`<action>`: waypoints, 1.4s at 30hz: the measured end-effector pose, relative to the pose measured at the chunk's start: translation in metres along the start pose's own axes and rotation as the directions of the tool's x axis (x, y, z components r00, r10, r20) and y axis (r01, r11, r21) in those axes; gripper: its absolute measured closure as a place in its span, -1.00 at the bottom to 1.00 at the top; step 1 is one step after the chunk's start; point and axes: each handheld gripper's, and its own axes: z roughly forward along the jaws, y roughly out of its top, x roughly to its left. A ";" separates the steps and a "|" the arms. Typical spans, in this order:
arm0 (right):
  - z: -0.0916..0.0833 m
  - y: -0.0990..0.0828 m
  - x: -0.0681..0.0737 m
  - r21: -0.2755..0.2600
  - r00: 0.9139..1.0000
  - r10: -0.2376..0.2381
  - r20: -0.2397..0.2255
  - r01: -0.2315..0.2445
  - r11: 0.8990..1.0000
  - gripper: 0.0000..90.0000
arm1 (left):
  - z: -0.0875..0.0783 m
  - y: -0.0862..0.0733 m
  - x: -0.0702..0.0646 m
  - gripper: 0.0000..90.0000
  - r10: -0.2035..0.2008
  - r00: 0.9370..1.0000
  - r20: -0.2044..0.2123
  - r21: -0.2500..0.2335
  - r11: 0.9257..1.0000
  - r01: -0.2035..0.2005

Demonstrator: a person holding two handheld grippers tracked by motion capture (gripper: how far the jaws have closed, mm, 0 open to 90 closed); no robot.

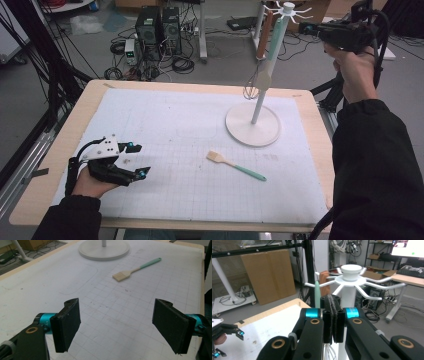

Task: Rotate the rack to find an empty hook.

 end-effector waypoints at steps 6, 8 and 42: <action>0.006 0.001 0.006 0.007 1.000 -0.008 -0.008 0.008 1.000 0.98 | -0.001 0.000 0.000 -0.49 -0.001 1.000 -0.003 -0.001 1.000 0.001; 0.008 0.001 0.007 0.007 1.000 -0.012 -0.010 0.012 1.000 0.98 | -0.001 0.000 0.000 -0.49 0.000 1.000 -0.004 0.001 1.000 0.000; 0.002 -0.016 0.041 -0.006 0.997 -0.018 -0.075 0.018 1.000 0.48 | -0.004 0.000 0.001 -0.50 -0.008 1.000 -0.007 -0.007 1.000 0.008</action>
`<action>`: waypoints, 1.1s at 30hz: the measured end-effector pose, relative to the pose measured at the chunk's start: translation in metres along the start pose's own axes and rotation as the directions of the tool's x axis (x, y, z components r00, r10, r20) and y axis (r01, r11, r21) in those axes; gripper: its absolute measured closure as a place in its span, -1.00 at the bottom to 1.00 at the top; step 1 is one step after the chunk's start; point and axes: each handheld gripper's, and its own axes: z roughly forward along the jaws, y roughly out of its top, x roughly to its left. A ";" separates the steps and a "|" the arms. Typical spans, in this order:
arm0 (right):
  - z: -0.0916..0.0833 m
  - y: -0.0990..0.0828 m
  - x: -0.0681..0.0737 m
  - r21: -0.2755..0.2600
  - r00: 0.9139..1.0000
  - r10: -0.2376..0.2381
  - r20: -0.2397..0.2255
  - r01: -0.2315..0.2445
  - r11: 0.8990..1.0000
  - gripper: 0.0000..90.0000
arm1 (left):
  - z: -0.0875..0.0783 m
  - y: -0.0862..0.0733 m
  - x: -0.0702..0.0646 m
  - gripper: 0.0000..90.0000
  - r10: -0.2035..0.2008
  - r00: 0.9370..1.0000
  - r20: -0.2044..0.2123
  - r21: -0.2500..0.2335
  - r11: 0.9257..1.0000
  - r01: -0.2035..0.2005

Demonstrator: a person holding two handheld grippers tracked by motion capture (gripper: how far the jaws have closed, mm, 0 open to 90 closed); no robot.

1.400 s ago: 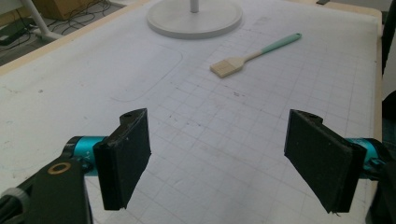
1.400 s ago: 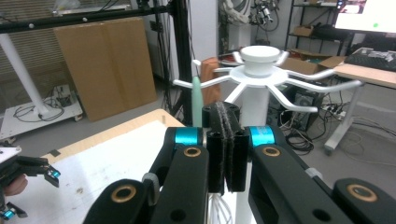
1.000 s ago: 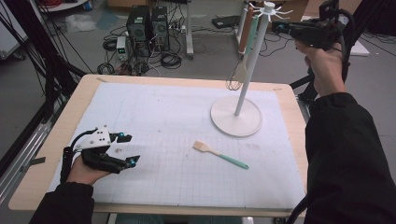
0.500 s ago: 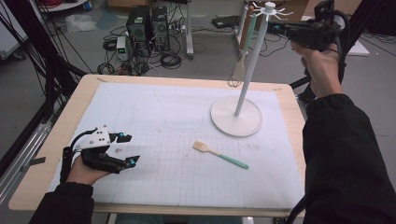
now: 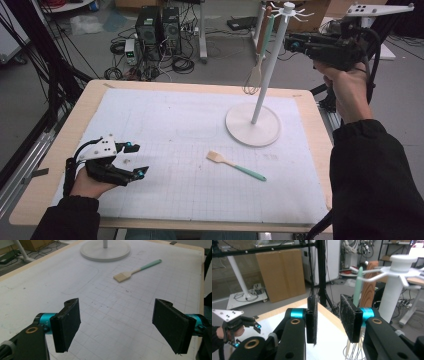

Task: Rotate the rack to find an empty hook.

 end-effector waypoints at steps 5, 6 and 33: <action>0.002 -0.007 0.005 -0.004 1.000 0.015 -0.010 -0.015 1.000 0.30 | 0.000 0.000 0.001 -0.50 0.001 1.000 0.000 -0.001 1.000 -0.001; 0.002 -0.009 0.006 -0.005 1.000 0.016 -0.011 -0.016 1.000 0.28 | 0.000 0.000 0.000 -0.50 -0.004 1.000 0.000 -0.005 1.000 0.004; 0.011 -0.051 0.033 0.062 0.997 0.041 -0.058 -0.038 0.997 -0.08 | 0.003 0.002 0.000 -0.50 -0.004 1.000 0.000 -0.004 1.000 0.004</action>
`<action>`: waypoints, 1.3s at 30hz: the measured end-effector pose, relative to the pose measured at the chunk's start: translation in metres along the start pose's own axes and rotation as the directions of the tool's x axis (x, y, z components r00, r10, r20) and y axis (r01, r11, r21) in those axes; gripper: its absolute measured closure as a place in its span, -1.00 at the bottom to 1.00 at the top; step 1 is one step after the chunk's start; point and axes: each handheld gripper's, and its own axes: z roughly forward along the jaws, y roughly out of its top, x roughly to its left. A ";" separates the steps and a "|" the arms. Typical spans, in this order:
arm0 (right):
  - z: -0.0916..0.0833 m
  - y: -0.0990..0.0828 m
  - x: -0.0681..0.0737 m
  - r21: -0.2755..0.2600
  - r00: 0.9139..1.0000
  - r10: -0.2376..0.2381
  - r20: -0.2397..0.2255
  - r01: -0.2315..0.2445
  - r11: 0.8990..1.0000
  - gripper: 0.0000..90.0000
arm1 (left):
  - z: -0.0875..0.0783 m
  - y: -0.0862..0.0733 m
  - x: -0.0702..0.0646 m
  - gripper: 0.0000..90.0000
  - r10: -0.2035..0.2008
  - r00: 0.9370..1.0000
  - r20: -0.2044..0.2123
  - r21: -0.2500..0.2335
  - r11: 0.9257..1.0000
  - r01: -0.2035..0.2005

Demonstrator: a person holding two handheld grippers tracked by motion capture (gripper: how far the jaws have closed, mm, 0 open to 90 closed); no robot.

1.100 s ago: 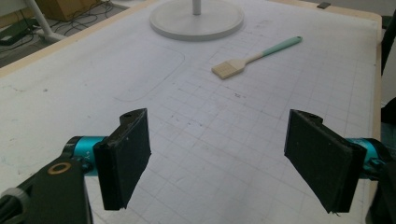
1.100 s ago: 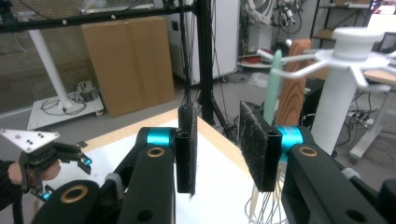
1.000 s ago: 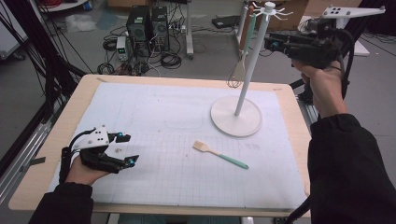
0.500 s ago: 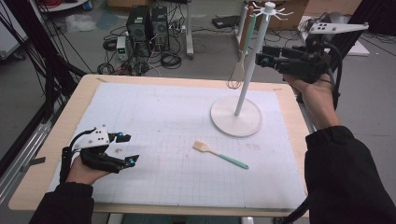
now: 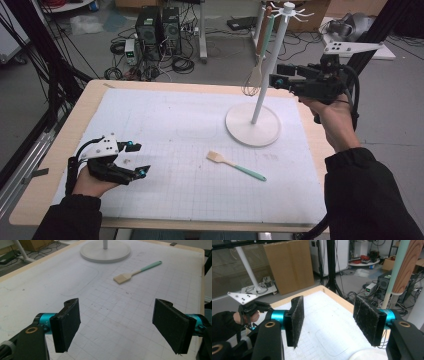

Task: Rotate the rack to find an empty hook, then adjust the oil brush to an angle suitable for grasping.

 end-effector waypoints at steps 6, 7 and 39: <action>0.006 -0.010 0.002 0.024 1.000 -0.001 -0.003 0.001 1.000 -0.09 | 0.000 0.000 0.001 -0.50 0.001 1.000 0.001 0.001 1.000 -0.001; 0.006 -0.011 0.003 0.026 1.000 0.002 -0.005 -0.001 1.000 -0.09 | 0.000 0.000 0.001 -0.50 0.003 1.000 -0.001 0.000 1.000 -0.003; 0.018 -0.072 0.018 0.073 1.000 0.008 -0.013 -0.007 0.997 -0.13 | -0.001 -0.001 0.000 -0.50 -0.003 1.000 0.003 -0.009 1.000 0.003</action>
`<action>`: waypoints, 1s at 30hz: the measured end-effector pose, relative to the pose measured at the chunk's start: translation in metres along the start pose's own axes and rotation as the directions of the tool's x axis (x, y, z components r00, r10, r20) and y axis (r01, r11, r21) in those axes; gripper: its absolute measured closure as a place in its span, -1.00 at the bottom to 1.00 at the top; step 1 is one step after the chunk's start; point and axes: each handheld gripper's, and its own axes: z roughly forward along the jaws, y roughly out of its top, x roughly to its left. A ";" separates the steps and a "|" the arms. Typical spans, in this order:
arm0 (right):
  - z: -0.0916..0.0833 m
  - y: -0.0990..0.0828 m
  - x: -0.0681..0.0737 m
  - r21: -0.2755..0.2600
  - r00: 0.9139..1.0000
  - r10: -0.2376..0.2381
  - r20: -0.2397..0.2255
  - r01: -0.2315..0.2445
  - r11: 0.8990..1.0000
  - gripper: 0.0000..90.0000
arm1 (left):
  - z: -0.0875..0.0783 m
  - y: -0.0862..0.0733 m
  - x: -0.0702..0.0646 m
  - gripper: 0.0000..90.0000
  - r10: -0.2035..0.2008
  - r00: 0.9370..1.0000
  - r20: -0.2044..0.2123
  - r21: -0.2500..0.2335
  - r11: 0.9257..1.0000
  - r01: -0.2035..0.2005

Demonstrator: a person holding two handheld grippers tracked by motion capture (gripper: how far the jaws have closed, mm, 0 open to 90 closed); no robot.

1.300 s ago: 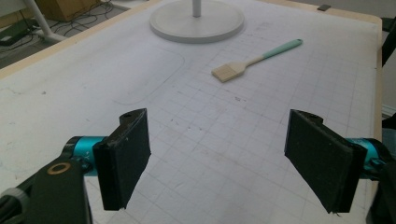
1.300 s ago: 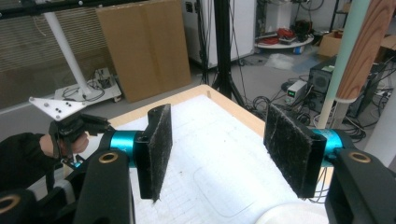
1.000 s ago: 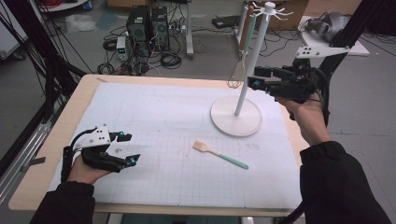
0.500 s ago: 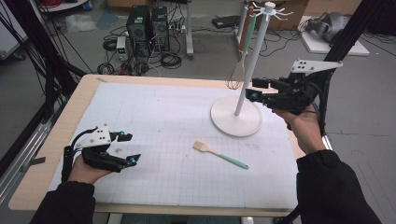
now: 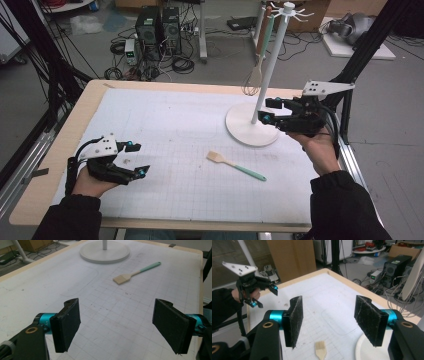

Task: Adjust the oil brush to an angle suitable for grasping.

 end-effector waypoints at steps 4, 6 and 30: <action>0.004 -0.010 0.002 0.015 1.000 0.011 -0.009 -0.011 1.000 -0.13 | 0.001 0.000 0.000 -0.50 -0.001 1.000 0.000 0.001 1.000 0.001; 0.007 -0.014 0.002 0.017 1.000 0.013 -0.013 -0.013 1.000 -0.13 | 0.001 0.000 0.000 -0.50 -0.005 1.000 0.000 0.001 1.000 0.005; 0.025 -0.063 0.005 0.101 1.000 0.020 -0.004 -0.020 0.995 -0.22 | 0.002 -0.001 -0.003 -0.51 -0.001 1.000 0.002 0.013 1.000 0.000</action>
